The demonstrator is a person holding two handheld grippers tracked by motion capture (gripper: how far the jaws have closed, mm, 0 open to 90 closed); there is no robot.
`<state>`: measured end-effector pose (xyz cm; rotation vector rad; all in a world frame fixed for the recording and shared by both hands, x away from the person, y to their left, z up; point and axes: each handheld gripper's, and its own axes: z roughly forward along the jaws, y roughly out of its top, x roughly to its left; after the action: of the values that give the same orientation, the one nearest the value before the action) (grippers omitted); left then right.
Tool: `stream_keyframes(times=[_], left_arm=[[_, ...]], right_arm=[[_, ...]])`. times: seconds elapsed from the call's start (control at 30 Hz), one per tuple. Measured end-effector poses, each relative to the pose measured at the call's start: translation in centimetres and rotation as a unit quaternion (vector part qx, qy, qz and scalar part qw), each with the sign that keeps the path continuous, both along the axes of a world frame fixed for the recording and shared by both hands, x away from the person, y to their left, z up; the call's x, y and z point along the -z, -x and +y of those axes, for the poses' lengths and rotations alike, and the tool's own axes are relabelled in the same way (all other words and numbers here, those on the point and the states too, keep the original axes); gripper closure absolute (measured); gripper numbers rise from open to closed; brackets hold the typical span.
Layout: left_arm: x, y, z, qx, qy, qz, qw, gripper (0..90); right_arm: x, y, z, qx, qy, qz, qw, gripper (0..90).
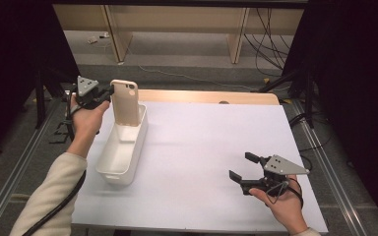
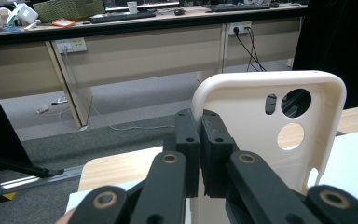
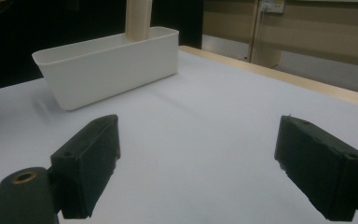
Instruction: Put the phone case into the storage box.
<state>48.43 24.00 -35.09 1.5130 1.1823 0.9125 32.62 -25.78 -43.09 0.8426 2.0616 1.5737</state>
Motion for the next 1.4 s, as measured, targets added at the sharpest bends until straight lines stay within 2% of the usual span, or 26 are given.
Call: stream_keyframes(times=[0.13,0.2,0.27,0.37,0.4,0.47,0.53,0.63,0.67,0.7,0.73,0.77,1.0,1.03,1.07,1.1,1.3,1.37,1.4], left_arm=[[0.0,-0.2,0.0,-0.001,0.001,0.001,1.0000,86.8],[0.0,-0.2,0.0,-0.002,0.000,0.002,1.0000,86.8],[0.1,-0.3,0.0,-0.002,0.001,0.001,1.0000,86.8],[0.2,-0.5,0.0,-0.002,0.000,0.002,1.0000,86.8],[0.2,-0.5,0.0,-0.002,0.001,0.002,1.0000,86.8],[0.3,-0.5,-0.1,0.000,0.000,0.003,1.0000,86.8],[0.4,-0.6,-0.1,0.000,-0.001,0.004,1.0000,86.8],[0.5,-0.7,-0.1,0.000,0.000,0.005,1.0000,86.8],[0.5,-0.7,-0.1,0.000,0.000,0.005,1.0000,86.8],[0.6,-0.8,-0.1,0.000,0.000,0.005,1.0000,86.8],[0.6,-0.8,-0.1,-0.001,0.000,0.006,1.0000,86.8],[0.6,-0.8,-0.1,-0.001,0.001,0.007,1.0000,86.8],[0.8,-1.0,0.0,-0.001,0.000,0.008,1.0000,86.8],[0.8,-1.0,0.0,-0.001,0.000,0.008,1.0000,86.8],[0.8,-1.0,0.0,0.000,0.000,0.008,1.0000,86.8],[0.9,-1.1,0.0,0.000,0.000,0.008,1.0000,86.8],[1.0,-1.2,0.0,-0.001,-0.001,0.009,1.0000,86.8],[1.0,-1.3,0.0,-0.001,-0.001,0.009,1.0000,86.8],[1.1,-1.3,0.0,0.000,-0.001,0.009,1.0000,86.8]], right_arm=[[0.0,0.0,0.0,-0.002,0.002,0.001,1.0000,15.3],[0.0,0.1,0.0,-0.002,0.000,0.015,0.9999,15.3],[0.0,0.0,0.0,-0.001,0.002,0.002,1.0000,15.3],[0.0,0.1,0.0,-0.001,0.001,0.010,0.9999,15.3],[0.0,0.0,0.0,-0.001,0.003,0.005,1.0000,15.3],[-0.1,0.2,0.0,-0.002,0.001,0.017,0.9999,15.3],[0.0,0.0,0.0,-0.002,0.003,0.005,1.0000,15.3],[0.0,0.0,0.0,-0.002,0.003,0.007,1.0000,15.3],[-0.1,0.2,-0.1,-0.003,0.005,0.020,0.9998,15.3],[0.0,0.1,0.1,-0.006,-0.005,0.016,0.9998,15.3],[0.0,0.0,0.0,-0.005,-0.001,0.006,1.0000,15.3],[0.0,0.1,0.0,-0.005,-0.003,0.017,0.9998,15.3],[0.0,0.1,0.0,-0.004,0.002,0.017,0.9998,15.3],[-0.1,0.2,-0.1,-0.005,0.012,0.024,0.9996,15.3],[-0.1,0.2,-0.1,-0.004,0.012,0.024,0.9996,15.3],[0.0,0.1,0.0,-0.004,0.002,0.017,0.9998,15.3],[0.0,0.2,0.0,-0.005,0.002,0.017,0.9998,15.3],[-0.1,0.2,-0.1,-0.005,0.012,0.024,0.9996,15.3],[-0.1,0.2,-0.1,-0.005,0.007,0.019,0.9998,15.3]])
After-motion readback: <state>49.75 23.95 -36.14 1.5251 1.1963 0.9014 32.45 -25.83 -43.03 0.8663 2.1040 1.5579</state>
